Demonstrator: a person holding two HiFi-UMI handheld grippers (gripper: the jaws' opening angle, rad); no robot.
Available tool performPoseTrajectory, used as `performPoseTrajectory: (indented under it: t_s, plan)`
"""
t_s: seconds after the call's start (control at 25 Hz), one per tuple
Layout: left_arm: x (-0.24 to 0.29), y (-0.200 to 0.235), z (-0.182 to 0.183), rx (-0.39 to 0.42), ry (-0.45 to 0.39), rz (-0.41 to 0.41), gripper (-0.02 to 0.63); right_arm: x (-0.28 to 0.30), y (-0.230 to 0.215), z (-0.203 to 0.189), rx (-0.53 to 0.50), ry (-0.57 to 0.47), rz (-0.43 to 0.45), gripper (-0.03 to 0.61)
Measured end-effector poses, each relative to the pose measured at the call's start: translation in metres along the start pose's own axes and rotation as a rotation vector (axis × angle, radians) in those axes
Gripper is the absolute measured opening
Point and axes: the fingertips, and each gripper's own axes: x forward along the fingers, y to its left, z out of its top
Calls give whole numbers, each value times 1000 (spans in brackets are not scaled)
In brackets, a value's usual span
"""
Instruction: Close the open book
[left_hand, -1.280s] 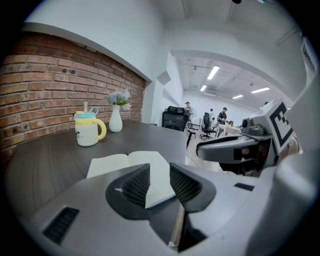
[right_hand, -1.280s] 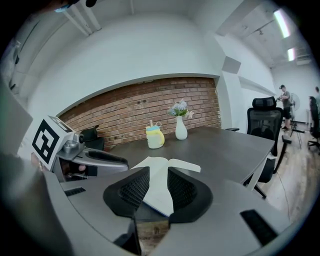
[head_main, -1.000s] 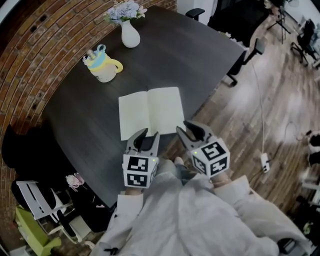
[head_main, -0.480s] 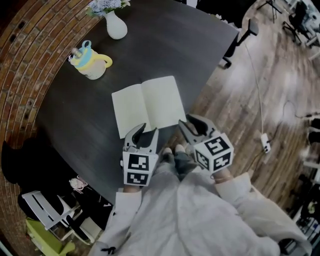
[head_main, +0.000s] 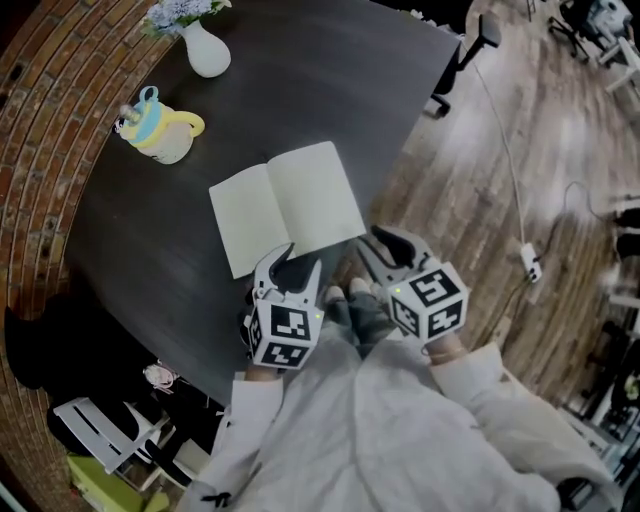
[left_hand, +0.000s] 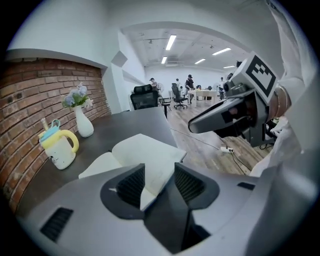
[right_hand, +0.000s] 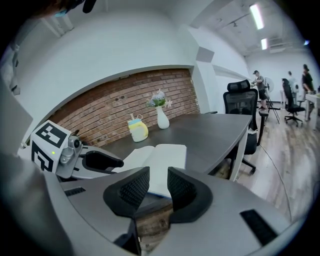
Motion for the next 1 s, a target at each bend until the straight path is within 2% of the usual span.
performPoseTrajectory:
  t_s: [0.16,0.4,0.68,1.0]
  plan:
    - [10,-3,0,58,28,-13,181,-2,-3,-6,17,6,-11,89]
    - [26,-7,-7,226,92,-29,184,-1,-10,-19,37,33,-31,89]
    - [40,-2,-19,404,152,9,193,2,-16,-38,69,66,-51,89]
    - [53,-4,-20,504,160,24,209,6,-18,-52,106,84,-47,89]
